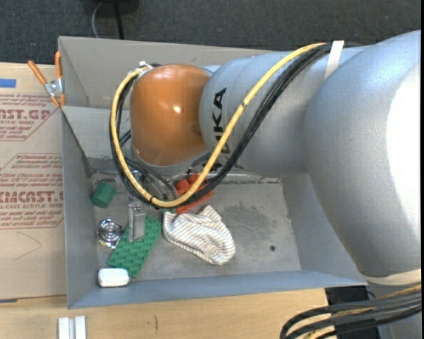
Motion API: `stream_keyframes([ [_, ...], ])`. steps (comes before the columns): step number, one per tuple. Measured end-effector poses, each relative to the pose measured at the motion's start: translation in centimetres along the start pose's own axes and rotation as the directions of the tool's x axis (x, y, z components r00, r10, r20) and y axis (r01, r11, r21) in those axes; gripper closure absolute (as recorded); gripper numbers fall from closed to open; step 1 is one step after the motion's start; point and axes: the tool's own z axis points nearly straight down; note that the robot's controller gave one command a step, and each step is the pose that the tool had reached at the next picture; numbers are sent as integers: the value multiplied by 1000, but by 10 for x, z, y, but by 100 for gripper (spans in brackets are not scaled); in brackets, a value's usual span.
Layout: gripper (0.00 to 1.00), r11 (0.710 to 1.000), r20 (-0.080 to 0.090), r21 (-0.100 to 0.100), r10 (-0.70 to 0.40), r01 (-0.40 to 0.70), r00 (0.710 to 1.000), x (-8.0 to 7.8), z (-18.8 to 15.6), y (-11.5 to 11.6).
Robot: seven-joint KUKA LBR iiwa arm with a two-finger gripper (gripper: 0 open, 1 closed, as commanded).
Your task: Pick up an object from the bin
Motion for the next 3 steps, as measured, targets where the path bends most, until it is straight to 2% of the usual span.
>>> stream_keyframes([
  [1,0,990,-1,0,-140,140,990,60,11,1],
  [2,0,966,-1,0,-259,259,966,68,21,0],
  [3,0,900,9,0,-436,436,900,64,89,-5],
])
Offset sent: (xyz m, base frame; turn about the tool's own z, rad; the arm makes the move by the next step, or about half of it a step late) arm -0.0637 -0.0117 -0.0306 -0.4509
